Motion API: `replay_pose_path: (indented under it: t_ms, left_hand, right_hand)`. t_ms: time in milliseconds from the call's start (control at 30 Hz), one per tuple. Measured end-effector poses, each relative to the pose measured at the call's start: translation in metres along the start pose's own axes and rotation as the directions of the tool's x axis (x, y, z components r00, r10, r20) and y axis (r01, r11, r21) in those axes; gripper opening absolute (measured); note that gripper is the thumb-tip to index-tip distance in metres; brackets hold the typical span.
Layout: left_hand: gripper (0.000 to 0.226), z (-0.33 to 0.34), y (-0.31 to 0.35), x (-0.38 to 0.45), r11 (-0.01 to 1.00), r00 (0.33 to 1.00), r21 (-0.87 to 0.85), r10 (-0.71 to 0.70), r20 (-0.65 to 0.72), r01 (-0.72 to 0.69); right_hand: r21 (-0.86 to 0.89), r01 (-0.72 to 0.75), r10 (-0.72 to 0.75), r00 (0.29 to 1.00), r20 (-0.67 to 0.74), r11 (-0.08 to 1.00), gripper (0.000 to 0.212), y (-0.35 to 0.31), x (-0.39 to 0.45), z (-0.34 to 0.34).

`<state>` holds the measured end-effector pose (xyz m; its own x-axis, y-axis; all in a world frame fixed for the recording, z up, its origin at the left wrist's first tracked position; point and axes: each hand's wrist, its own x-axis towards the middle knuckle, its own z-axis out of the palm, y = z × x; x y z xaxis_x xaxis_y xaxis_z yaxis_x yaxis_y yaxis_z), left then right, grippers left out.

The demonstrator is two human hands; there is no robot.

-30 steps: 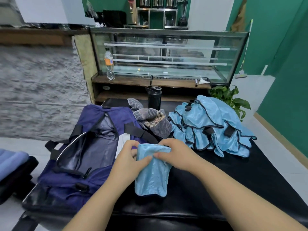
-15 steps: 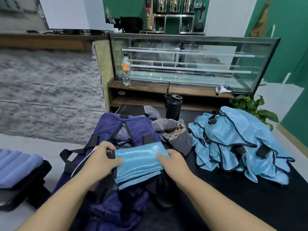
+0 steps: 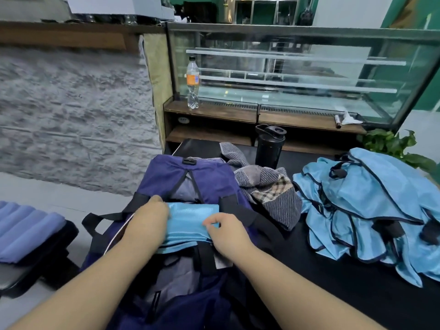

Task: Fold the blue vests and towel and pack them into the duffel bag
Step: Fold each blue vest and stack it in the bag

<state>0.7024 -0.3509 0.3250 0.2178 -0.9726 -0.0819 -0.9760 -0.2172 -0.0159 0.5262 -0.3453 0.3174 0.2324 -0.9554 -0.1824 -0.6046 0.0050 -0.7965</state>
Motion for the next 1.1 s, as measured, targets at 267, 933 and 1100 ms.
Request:
replay_pose_path:
  t_ms: [267,933,1100]
  left_hand:
    - [0.036,0.027,-0.011,0.008,0.982,0.984,0.151,0.132,-0.122,-0.113]
    - [0.056,0.06,0.023,0.003,0.958,0.936,-0.11,0.283,0.207,-0.265]
    - [0.054,0.068,0.026,0.004,0.948,0.908,-0.145,0.315,0.276,-0.284]
  right_hand:
    - [-0.155,-0.012,0.033,0.991,0.133,0.988,0.043,-0.013,0.031,0.023]
    - [-0.116,-0.092,0.117,0.967,0.227,0.989,0.056,0.013,0.051,0.007]
    - [-0.289,-0.04,0.111,0.966,0.233,0.957,0.054,0.016,0.054,0.004]
